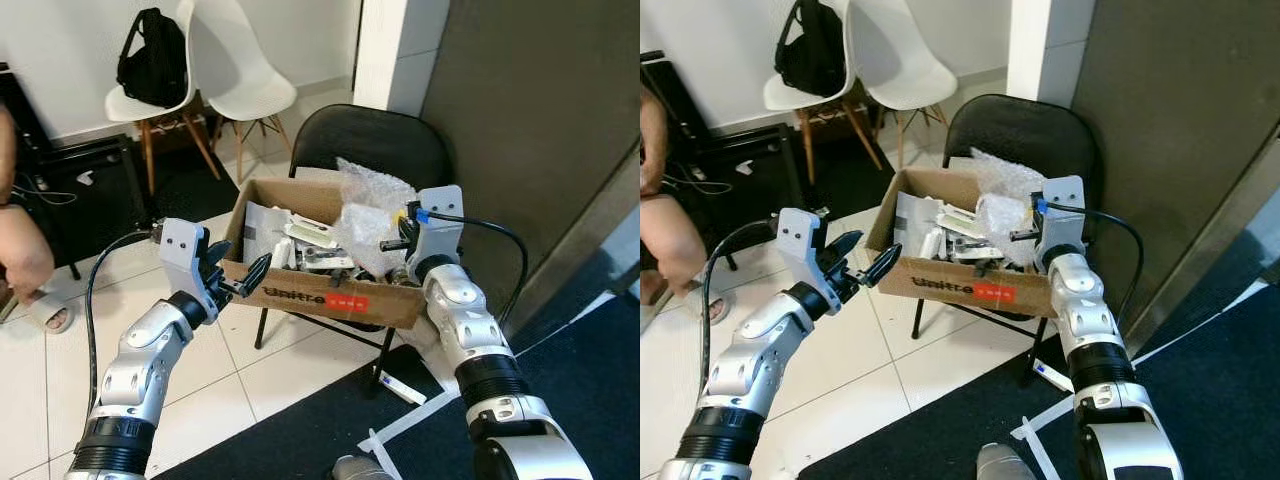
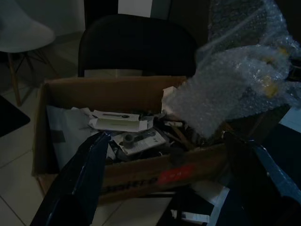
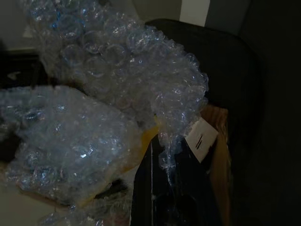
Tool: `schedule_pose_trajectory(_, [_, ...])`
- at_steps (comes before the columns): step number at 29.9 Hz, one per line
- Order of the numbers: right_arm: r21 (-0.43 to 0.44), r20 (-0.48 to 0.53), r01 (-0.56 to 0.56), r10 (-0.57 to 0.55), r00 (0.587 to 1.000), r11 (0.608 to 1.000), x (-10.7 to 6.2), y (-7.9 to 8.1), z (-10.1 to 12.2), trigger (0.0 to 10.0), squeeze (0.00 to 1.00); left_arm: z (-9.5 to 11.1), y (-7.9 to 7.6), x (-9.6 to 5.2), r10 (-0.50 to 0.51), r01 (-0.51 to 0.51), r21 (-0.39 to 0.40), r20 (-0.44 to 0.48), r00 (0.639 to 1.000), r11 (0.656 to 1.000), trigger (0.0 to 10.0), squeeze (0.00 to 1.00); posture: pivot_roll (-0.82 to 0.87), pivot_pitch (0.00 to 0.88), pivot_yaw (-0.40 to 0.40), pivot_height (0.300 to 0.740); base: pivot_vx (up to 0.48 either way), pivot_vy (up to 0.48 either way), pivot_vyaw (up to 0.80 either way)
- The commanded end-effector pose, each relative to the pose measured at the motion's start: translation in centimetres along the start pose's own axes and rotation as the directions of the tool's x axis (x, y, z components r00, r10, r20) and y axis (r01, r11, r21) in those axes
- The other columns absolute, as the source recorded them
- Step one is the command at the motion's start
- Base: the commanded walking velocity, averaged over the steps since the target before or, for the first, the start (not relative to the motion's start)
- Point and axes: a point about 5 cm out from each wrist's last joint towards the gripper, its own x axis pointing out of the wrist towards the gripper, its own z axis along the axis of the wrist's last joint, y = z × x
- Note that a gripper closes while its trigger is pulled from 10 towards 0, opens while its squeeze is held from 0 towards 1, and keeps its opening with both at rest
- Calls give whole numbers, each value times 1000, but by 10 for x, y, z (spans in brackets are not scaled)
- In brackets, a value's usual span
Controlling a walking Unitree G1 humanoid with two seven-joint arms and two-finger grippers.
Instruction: Picking trash to rubbish bin
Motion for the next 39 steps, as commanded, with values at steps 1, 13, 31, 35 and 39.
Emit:
schedule_pose_trajectory(1, [11, 21, 4, -4, 1000, 1000, 0, -2, 4, 10000, 0, -1, 1, -1, -3, 3, 10, -4, 1000, 1000, 10000, 0, -89, 0, 25, 740, 394, 0, 0])
schedule_pose_trajectory(13, [47, 8, 11, -11, 1000, 999, -1, -5, 0, 10000, 0, -1, 0, -1, -7, 7, 10, -2, 1000, 1000, 10000, 0, -90, 0, 24, 740, 393, 0, 0])
schedule_pose_trajectory(31, [39, -19, 13, -12, 1000, 999, -1, -7, -4, 10000, 0, -1, 0, -1, 0, 0, -6, -1, 1000, 1000, 10000, 0, -88, 0, 21, 740, 57, 0, -261])
schedule_pose_trajectory(35, [28, -31, -28, 29, 999, 999, -1, -13, -5, 10000, 0, -2, 0, 0, -1, 1, -7, -2, 1000, 1000, 10000, 0, -89, 0, 22, 740, 0, 0, 0])
schedule_pose_trajectory(39, [4, -50, -77, 77, 996, 997, -3, -17, -6, 10000, 0, -2, 0, 0, -2, 2, -8, -2, 1000, 1000, 10000, 0, -89, 0, 22, 740, 0, 0, 0])
